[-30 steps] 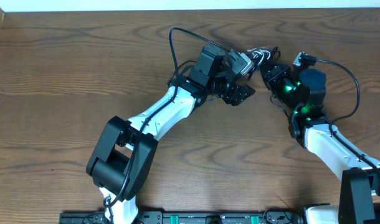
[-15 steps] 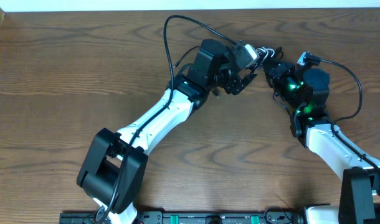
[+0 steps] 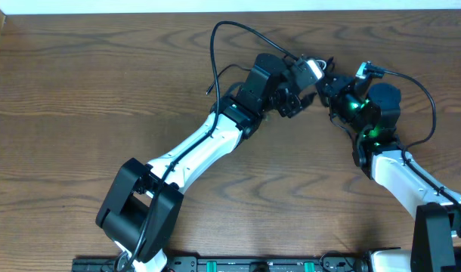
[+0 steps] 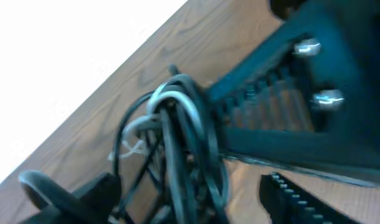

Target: Untangle cables

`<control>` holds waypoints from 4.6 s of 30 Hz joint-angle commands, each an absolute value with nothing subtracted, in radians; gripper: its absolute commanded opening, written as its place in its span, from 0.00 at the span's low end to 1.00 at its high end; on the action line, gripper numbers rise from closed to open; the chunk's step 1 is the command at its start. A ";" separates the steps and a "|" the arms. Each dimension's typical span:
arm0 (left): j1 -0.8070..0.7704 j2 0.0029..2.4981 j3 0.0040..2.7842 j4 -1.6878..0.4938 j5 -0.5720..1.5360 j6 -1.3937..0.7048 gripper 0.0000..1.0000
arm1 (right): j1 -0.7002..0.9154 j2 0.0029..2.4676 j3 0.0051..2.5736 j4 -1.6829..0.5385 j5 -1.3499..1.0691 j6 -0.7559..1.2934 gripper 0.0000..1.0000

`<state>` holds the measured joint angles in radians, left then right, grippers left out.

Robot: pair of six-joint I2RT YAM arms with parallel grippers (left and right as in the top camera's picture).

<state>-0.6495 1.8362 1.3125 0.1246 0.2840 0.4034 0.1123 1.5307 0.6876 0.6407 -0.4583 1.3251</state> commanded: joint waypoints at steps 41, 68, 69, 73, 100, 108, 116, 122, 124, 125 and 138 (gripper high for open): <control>-0.621 1.824 1.326 0.126 0.194 0.379 0.37 | 0.110 1.528 0.692 0.520 -0.419 1.169 0.01; -0.603 1.821 1.326 0.111 0.336 0.317 0.07 | 0.110 1.528 0.692 0.556 -0.476 1.162 0.01; -0.599 1.821 1.326 0.111 0.325 0.316 0.07 | 0.110 1.528 0.692 0.561 -0.479 1.162 0.01; -0.573 1.821 1.326 0.102 0.239 0.309 0.08 | 0.110 1.528 0.692 0.577 -0.486 1.163 0.01; -0.366 1.821 1.326 0.065 0.138 0.173 0.07 | 0.084 1.528 0.692 0.485 -0.569 1.074 0.01; -0.366 1.821 1.326 0.065 0.395 0.173 0.07 | 0.078 1.528 0.692 0.549 -0.607 1.054 0.10; -0.401 1.821 1.326 0.078 0.587 0.171 0.07 | 0.117 1.528 0.692 0.591 -0.613 1.150 0.60; -0.457 1.821 1.326 0.099 0.488 0.219 0.07 | 0.152 1.528 0.692 0.593 -0.613 1.195 0.59; -0.469 1.821 1.326 0.095 0.451 0.244 0.07 | 0.155 1.528 0.692 0.593 -0.612 1.200 0.58; -0.475 1.821 1.326 0.095 0.450 0.265 0.07 | 0.155 1.528 0.692 0.594 -0.612 1.200 0.57; -0.514 1.821 1.326 0.107 0.555 0.326 0.07 | 0.154 1.528 0.692 0.580 -0.506 1.180 0.42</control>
